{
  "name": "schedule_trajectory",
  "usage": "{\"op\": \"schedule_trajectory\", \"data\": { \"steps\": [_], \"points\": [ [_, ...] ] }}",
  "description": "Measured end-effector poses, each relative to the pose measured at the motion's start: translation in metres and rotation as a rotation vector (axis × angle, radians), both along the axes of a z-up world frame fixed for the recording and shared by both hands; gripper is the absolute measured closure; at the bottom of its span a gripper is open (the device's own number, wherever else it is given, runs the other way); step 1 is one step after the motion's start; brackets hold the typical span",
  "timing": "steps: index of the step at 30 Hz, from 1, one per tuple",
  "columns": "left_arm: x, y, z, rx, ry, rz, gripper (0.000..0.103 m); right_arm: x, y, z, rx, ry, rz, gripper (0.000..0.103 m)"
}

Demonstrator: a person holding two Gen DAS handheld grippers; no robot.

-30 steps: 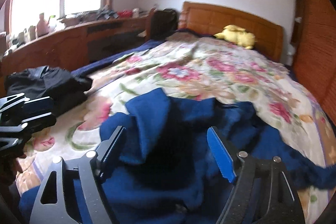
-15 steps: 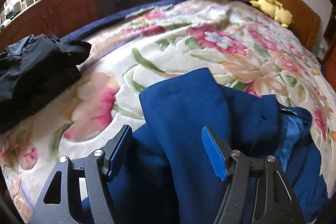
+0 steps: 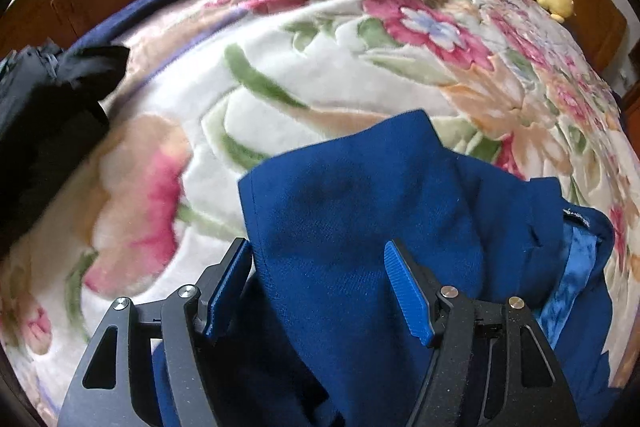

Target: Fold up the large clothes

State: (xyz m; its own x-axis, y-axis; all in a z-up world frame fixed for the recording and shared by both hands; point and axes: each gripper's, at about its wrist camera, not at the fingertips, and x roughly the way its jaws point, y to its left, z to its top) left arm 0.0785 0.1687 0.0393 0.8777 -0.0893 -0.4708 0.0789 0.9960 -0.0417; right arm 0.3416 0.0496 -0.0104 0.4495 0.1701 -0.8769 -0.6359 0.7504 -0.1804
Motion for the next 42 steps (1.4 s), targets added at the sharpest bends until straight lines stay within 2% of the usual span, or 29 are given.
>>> {"op": "schedule_trajectory", "data": {
  "steps": [2, 4, 5, 6, 7, 10, 14, 20, 22, 24, 28, 31, 33, 36, 38, 40, 42],
  "points": [
    [0.0, 0.002, 0.0, -0.006, 0.003, -0.003, 0.067, -0.002, 0.0, -0.001, 0.007, 0.006, -0.002, 0.037],
    [0.001, 0.002, -0.001, -0.006, 0.006, -0.005, 0.067, -0.003, -0.003, -0.004, 0.014, -0.005, 0.002, 0.062],
    [0.001, 0.002, -0.002, -0.006, 0.007, -0.008, 0.067, -0.005, -0.004, -0.004, 0.018, -0.015, 0.007, 0.07],
    [0.001, 0.001, -0.002, -0.006, 0.009, -0.011, 0.067, -0.007, -0.006, -0.003, 0.018, -0.033, 0.007, 0.085],
    [0.002, 0.001, -0.003, -0.007, 0.011, -0.014, 0.067, -0.01, -0.009, 0.001, 0.026, -0.054, 0.011, 0.092],
    [0.004, -0.001, -0.005, -0.015, 0.017, -0.025, 0.067, -0.027, -0.024, 0.022, 0.107, -0.123, 0.017, 0.097],
    [0.005, -0.008, -0.01, -0.017, 0.031, -0.055, 0.067, -0.064, -0.058, 0.058, 0.26, -0.211, 0.016, 0.098],
    [0.003, -0.019, -0.013, -0.014, 0.036, -0.082, 0.067, -0.139, -0.123, 0.105, 0.406, -0.374, 0.023, 0.098],
    [0.002, -0.022, -0.013, -0.011, 0.037, -0.088, 0.067, -0.166, -0.152, 0.12, 0.455, -0.441, -0.003, 0.098],
    [-0.001, -0.024, -0.011, -0.014, 0.032, -0.093, 0.067, -0.19, -0.183, 0.124, 0.509, -0.467, -0.041, 0.098],
    [-0.004, -0.028, -0.009, -0.024, 0.026, -0.109, 0.067, -0.234, -0.239, 0.094, 0.511, -0.513, -0.177, 0.098],
    [-0.004, -0.033, -0.009, -0.027, 0.027, -0.121, 0.067, -0.255, -0.271, 0.053, 0.475, -0.464, -0.281, 0.096],
    [-0.004, -0.037, -0.009, -0.025, 0.027, -0.131, 0.067, -0.265, -0.285, 0.027, 0.432, -0.426, -0.341, 0.085],
    [-0.007, -0.043, -0.008, -0.019, 0.024, -0.143, 0.067, -0.282, -0.303, -0.001, 0.412, -0.395, -0.367, 0.076],
    [-0.008, -0.045, -0.008, -0.017, 0.023, -0.146, 0.067, -0.292, -0.313, -0.01, 0.397, -0.402, -0.381, 0.066],
    [-0.009, -0.046, -0.008, -0.014, 0.023, -0.149, 0.067, -0.303, -0.323, -0.01, 0.378, -0.422, -0.399, 0.051],
    [-0.009, -0.047, -0.009, -0.015, 0.024, -0.145, 0.067, -0.308, -0.327, -0.01, 0.385, -0.431, -0.398, 0.049]
  ]
}}
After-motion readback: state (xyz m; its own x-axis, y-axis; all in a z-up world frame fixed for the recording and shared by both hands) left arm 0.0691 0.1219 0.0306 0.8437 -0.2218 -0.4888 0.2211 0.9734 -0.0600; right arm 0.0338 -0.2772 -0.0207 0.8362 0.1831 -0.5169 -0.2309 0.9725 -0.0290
